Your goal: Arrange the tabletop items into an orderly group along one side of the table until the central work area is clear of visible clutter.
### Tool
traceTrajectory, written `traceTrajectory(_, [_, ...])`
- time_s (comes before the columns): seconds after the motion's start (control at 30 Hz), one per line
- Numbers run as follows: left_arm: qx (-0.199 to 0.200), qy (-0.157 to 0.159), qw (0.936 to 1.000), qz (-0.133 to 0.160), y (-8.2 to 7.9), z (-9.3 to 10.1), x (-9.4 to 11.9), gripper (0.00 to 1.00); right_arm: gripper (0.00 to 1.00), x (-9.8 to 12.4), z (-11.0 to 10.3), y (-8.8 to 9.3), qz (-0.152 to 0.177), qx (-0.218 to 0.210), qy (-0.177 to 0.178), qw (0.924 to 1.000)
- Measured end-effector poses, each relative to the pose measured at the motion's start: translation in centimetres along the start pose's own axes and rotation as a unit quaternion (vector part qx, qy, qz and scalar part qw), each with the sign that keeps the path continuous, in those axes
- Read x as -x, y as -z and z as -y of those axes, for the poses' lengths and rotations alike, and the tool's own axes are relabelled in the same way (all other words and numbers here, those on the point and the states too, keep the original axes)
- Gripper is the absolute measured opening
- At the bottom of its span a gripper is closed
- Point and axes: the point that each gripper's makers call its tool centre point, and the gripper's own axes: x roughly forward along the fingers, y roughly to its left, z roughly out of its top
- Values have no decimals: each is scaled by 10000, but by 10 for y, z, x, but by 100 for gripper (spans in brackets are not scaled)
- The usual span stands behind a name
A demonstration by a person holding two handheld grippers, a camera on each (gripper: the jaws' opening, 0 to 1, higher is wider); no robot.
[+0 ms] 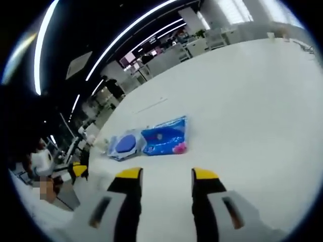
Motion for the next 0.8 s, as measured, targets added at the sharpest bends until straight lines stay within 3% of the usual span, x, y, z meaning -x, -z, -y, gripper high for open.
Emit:
traceTrajectory(0.2, [-781, 626, 9950, 33, -22, 36, -5, 0, 38, 1, -2, 0, 11, -63, -59, 10000])
traceTrajectory(0.27, [-812, 856, 9930, 82, -28, 48, -7, 0, 38, 0, -3, 0, 18, -100, -94, 9999])
traceTrajectory(0.57, [-1297, 1194, 9843, 102, -42, 73, -10, 0, 42, 0, -13, -9, 125, -236, -280, 9993])
traceTrajectory(0.7, [-1463, 1335, 9802, 80, -42, 86, -10, 0, 48, -4, -32, -15, 171, -507, -592, 9968])
traceTrajectory(0.8, [-1716, 1375, 9755, 96, -44, 95, -8, 0, 54, -10, -59, -18, 115, -715, -1047, 9919])
